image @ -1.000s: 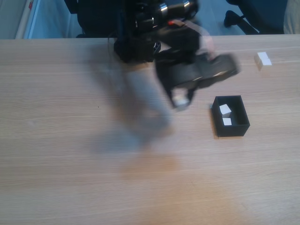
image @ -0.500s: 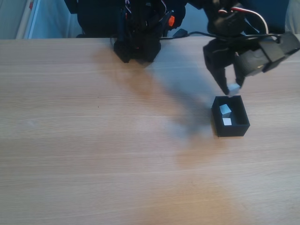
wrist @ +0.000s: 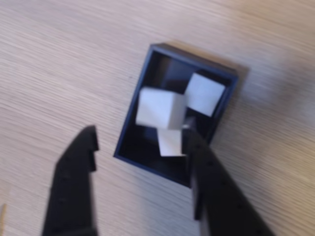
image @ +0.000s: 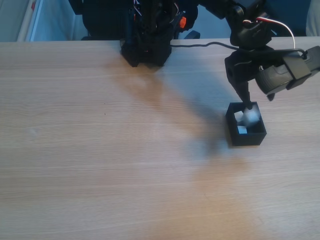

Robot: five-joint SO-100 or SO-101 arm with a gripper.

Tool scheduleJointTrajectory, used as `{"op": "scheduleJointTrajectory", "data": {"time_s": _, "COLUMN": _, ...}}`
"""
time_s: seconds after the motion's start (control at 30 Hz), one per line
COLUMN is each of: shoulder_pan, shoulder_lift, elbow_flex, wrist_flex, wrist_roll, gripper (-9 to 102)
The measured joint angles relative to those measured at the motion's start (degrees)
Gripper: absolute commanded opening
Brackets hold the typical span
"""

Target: Pick blocks and place them in the box.

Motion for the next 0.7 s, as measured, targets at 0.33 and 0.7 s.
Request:
{"op": "scheduleJointTrajectory", "data": {"time_s": 0.33, "shoulder_pan": 4.9, "shoulder_lift": 10.5, "elbow_flex": 8.0, "wrist_flex": 8.6, "wrist_roll": -3.9, "gripper": 0}}
{"op": "scheduleJointTrajectory", "data": {"time_s": 0.7, "shoulder_pan": 20.3, "shoulder_lift": 54.3, "elbow_flex": 51.1, "wrist_flex": 14.8, "wrist_roll": -17.1, "gripper": 0}}
